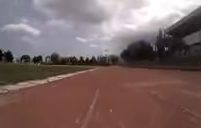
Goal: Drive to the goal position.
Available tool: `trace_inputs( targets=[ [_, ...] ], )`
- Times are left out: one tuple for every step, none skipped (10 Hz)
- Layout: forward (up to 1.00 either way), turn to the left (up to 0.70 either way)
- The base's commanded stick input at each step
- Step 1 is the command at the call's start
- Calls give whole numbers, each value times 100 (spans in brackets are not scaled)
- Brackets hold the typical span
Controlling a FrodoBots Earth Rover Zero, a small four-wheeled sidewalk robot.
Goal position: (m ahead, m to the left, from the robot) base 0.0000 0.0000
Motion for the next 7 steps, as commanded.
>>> trace_inputs(
  targets=[
    [45,0],
    [45,0],
    [45,0],
    [45,0],
    [45,0],
    [45,0],
    [45,0]
  ],
)
